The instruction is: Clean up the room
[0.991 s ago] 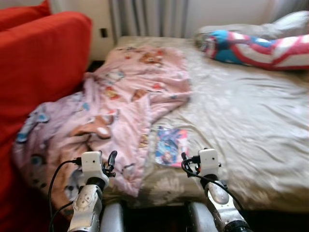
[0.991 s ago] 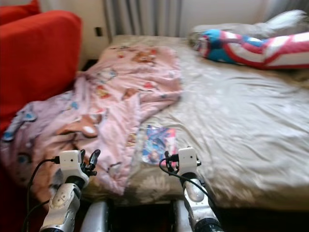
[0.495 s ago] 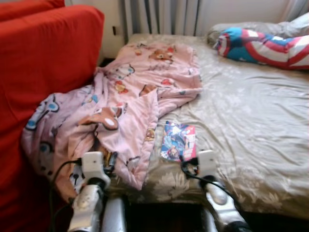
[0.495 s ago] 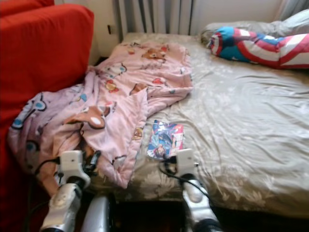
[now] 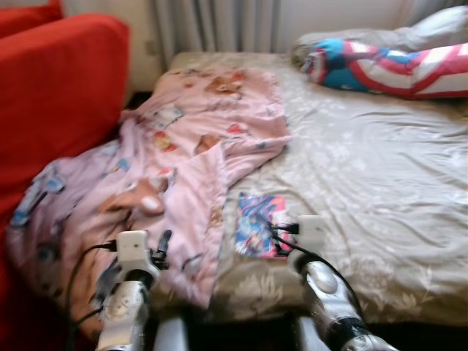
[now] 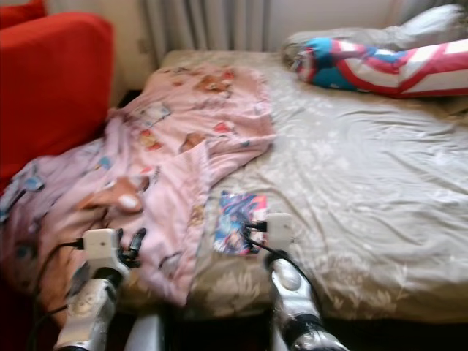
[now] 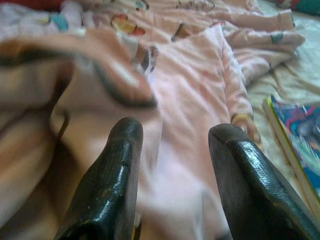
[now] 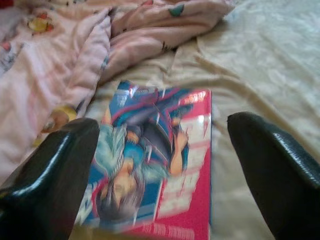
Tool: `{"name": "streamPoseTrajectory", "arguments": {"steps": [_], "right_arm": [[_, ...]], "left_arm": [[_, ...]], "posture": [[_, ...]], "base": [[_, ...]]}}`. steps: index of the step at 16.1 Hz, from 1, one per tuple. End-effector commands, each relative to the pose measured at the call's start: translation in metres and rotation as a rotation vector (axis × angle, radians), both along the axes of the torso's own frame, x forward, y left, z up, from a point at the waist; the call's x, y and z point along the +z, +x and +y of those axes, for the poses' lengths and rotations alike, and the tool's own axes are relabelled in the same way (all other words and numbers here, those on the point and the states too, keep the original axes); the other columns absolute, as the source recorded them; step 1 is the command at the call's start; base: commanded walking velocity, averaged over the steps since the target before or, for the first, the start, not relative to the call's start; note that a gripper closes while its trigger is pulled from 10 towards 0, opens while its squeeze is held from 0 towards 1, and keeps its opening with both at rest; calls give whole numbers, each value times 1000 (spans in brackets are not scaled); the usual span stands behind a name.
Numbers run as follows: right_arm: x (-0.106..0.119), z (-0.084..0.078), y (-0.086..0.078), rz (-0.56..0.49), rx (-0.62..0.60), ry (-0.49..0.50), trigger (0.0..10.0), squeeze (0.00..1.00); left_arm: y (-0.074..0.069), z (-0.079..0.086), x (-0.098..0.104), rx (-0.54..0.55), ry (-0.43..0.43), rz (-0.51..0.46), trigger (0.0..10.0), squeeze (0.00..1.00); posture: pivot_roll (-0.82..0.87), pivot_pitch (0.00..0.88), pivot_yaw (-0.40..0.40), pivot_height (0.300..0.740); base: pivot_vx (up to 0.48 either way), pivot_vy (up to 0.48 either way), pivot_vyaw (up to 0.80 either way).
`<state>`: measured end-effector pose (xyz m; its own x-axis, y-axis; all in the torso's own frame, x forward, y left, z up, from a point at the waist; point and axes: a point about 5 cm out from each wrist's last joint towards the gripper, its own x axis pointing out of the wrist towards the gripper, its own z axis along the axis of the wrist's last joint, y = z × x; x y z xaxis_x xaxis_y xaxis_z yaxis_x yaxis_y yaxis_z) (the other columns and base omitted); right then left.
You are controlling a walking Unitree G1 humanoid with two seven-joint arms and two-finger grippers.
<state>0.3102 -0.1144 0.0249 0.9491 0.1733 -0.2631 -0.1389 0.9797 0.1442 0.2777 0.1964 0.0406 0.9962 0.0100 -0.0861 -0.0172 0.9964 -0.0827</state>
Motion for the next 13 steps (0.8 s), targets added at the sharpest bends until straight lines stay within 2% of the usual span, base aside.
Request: {"name": "streamPoseTrajectory", "arguments": {"steps": [1,3,6,8,10,12,13], "right_arm": [[-9,-13,-3,64,-46,14,10000,0],[-12,-16,0,152,-55,29,10000,0],[-8,-17,6,178,-72,53,10000,0],[-2,-14,14,206,-94,139,10000,0],[1,-10,17,216,-90,173,10000,0],[-1,-5,17,248,-111,242,10000,0],[-3,-5,14,260,-127,275,10000,0]], "left_arm": [[0,-6,1,-16,-7,-2,10000,0],[-2,-3,3,-16,4,-13,10000,0],[-1,1,10,-30,23,-29,10000,0],[3,7,20,-30,41,-54,10000,0],[5,8,24,-27,44,-65,10000,0],[2,7,31,-26,46,-83,10000,0],[-4,5,33,-27,48,-92,10000,0]], "posture": [[1,90,-4,589],[22,111,-1,589],[53,145,1,589],[78,179,3,589],[89,196,4,589],[123,243,11,589],[137,266,13,589]], "base": [[315,0,0],[0,0,0],[0,0,0],[0,0,0],[0,0,0],[0,0,0],[0,0,0]]}}
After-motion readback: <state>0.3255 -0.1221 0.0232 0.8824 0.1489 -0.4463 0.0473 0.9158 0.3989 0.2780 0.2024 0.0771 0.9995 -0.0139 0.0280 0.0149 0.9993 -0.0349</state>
